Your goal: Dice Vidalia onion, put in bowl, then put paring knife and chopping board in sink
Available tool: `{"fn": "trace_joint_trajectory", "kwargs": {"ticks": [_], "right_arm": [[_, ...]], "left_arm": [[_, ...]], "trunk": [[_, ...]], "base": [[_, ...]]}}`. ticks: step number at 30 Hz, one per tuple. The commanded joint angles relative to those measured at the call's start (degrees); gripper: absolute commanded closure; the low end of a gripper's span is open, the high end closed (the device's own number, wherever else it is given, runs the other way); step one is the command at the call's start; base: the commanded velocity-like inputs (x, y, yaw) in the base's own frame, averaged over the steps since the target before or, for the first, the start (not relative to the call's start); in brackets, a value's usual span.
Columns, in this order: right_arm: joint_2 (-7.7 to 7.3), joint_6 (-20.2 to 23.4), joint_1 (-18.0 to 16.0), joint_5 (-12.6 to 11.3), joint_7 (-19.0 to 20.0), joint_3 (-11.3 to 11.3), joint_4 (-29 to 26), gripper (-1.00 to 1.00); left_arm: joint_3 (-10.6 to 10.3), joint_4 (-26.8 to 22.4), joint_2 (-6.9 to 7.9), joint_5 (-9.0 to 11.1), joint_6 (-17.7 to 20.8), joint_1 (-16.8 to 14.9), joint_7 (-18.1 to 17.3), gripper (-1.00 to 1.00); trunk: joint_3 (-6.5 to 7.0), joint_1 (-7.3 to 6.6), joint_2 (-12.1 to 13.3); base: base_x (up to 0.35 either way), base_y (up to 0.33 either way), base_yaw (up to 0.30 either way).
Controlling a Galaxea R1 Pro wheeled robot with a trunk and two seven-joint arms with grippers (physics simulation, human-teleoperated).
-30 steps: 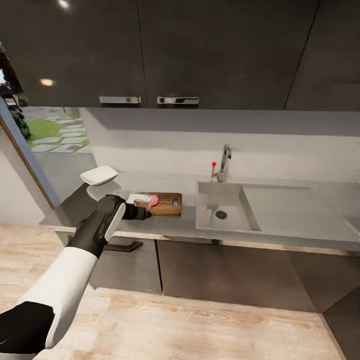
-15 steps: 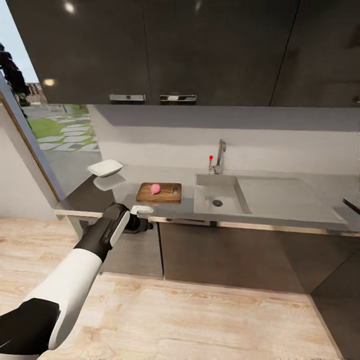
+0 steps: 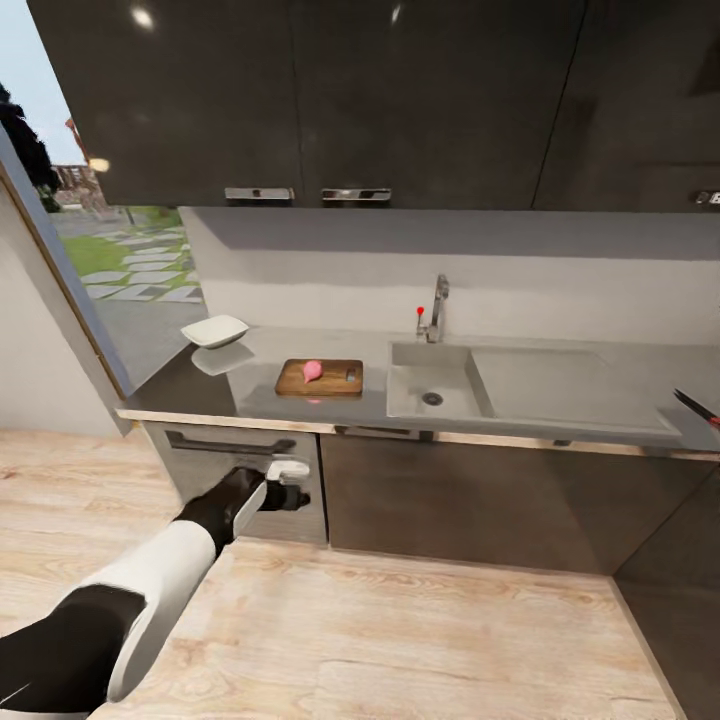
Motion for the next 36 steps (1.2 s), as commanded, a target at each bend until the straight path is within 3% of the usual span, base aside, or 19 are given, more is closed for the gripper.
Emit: {"fn": "trace_joint_trajectory", "kwargs": {"ticks": [1, 2, 3, 6, 10, 14, 17, 18, 20, 21, 25, 30, 36], "right_arm": [[0.02, -0.13, -0.04, 0.61, -0.21, -0.37, -0.79, -1.00], [0.01, -0.13, -0.04, 0.61, -0.20, -0.35, -1.56, -1.00], [0.03, -0.13, -0.08, 0.61, -0.18, -0.28, -3.07, -1.00], [0.06, -0.13, -0.18, 0.61, -0.10, -0.20, -4.90, -1.00], [0.08, -0.13, -0.44, 0.61, 0.09, -0.16, -7.10, -1.00], [0.08, -0.13, -1.42, 0.61, 0.68, -0.07, -9.90, -1.00], [-0.02, -0.13, -2.01, 0.61, 3.32, -0.02, -11.69, -1.00], [-0.05, -0.13, -2.14, 0.61, 4.99, -0.01, -12.45, -1.00], [-0.13, -0.51, -2.38, 0.54, 12.26, -0.04, -14.68, -1.00], [-0.15, -1.13, -2.39, 0.54, 12.94, -0.05, -14.82, -1.00], [-0.17, -5.01, -2.41, 0.53, 13.87, -0.18, -14.60, -1.00], [-0.18, -8.92, -2.41, 0.48, 14.10, -0.30, -14.21, -1.00], [-0.18, -9.96, -2.41, 0.44, 14.09, -0.38, -14.12, -1.00]], "left_arm": [[-0.41, 3.56, -0.18, 0.59, -3.33, -0.05, -0.13, -1.00], [-0.42, 7.11, -0.34, 0.57, -7.08, -0.05, -0.33, -1.00], [-0.42, 14.60, -0.80, 0.55, -15.14, -0.05, -0.63, -1.00], [-0.41, 21.25, -1.19, 0.54, -24.30, 0.09, -0.78, -1.00], [-0.40, 23.60, -0.86, 0.53, -30.19, 2.55, -0.83, -1.00], [-0.40, 24.27, 0.19, 0.53, -35.00, 6.84, -0.78, -1.00], [-0.39, 24.45, 0.51, 0.53, -41.22, 10.78, -0.65, -1.00], [-0.39, 24.49, 0.56, 0.53, -44.29, 12.49, -0.49, -1.00], [-0.39, 24.60, 1.97, 0.61, -58.99, 19.81, 0.20, -1.00], [-0.36, 24.61, 2.26, 0.61, -61.57, 20.86, 0.79, -1.00], [-0.37, 24.62, 2.68, 0.68, -66.68, 22.82, 4.80, -1.00], [-0.39, 24.62, 2.28, 0.70, -68.32, 24.48, 8.42, -1.00], [-0.38, 24.62, 2.04, 0.71, -68.70, 25.16, 9.45, -1.00]], "trunk": [[-0.11, 0.03, -0.13], [-0.11, 0.03, -0.13], [-0.11, 0.03, -0.13], [-0.11, 0.03, -0.13], [-0.11, 0.03, -0.13], [-0.11, 0.03, -0.13], [-0.11, 0.03, -0.13], [-0.11, 0.03, -0.13], [-0.11, 0.03, -0.13], [-0.11, 0.03, -0.13], [-0.11, 0.03, -0.13], [-0.11, 0.03, -0.13], [-0.11, 0.03, -0.13]], "base": [[-0.004, 0.000, 0.000], [-0.002, 0.000, 0.000], [0.000, 0.000, 0.000], [0.000, 0.000, 0.000], [0.000, 0.000, 0.000], [0.000, 0.000, 0.000], [0.000, 0.000, 0.000], [0.000, 0.000, 0.000], [0.000, 0.000, 0.000], [0.000, 0.000, 0.000], [0.000, 0.000, 0.000], [0.000, 0.000, 0.000], [0.000, 0.000, 0.000]]}}
